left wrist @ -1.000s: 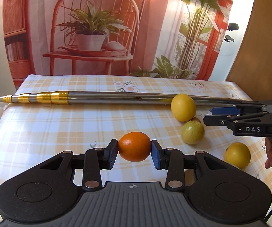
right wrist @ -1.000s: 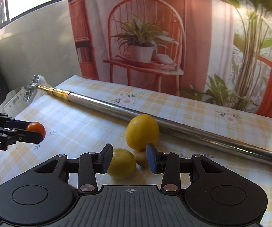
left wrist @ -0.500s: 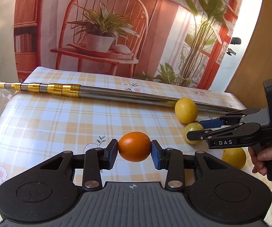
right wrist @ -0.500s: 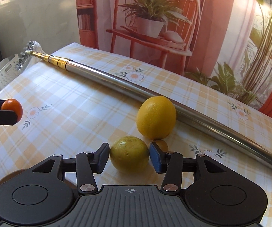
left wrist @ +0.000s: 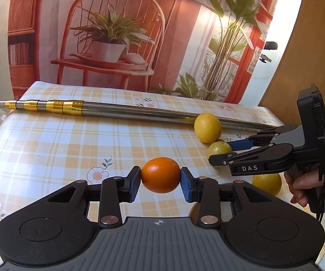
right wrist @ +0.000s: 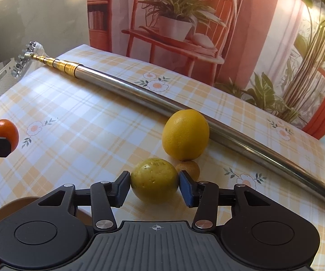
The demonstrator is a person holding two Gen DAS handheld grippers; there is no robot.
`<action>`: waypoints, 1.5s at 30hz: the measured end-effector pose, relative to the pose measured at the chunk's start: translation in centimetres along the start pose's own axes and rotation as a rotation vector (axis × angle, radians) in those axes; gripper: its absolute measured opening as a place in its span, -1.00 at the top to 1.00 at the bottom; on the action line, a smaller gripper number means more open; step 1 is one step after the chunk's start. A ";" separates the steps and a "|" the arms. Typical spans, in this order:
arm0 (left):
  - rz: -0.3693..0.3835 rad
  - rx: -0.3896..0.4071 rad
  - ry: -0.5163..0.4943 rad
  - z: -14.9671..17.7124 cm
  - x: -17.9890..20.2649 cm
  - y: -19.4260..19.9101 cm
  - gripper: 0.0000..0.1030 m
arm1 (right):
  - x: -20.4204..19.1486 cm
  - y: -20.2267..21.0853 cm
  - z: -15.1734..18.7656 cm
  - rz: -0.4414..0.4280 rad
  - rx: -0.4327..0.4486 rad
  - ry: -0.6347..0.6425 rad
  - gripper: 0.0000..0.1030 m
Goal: Organize fruits
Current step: 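Grasp the yellow-green citrus with the right tool while the left tool carries the tangerine to the plate, then open the left tool over the plate while the right tool carries the citrus toward it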
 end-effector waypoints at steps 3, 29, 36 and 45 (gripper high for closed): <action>0.005 -0.006 -0.002 0.1 0.1 0.2 0.23 | 0.1 1.4 -0.1 -0.008 0.042 -0.029 0.16; 0.132 -0.158 -0.343 3.1 8.2 -4.3 0.23 | 2.3 12.0 4.8 -0.012 0.233 -0.217 0.16; 0.146 -0.183 -0.385 3.5 9.4 -4.8 0.22 | 3.1 12.8 5.7 -0.002 0.246 -0.251 0.16; 0.118 -0.208 -0.422 4.3 9.7 -4.9 0.22 | 3.0 13.5 6.1 -0.005 0.262 -0.272 0.16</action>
Point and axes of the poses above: each gripper's, at about its wrist camera, not at the fingertips, and y roughly against the way its jaws point, x to its right, z to its underside, the point moved 3 cm from there along -y, roughly the way its jaws point, and after that the axes turned 12 degrees about x, right-handed, at the moved point
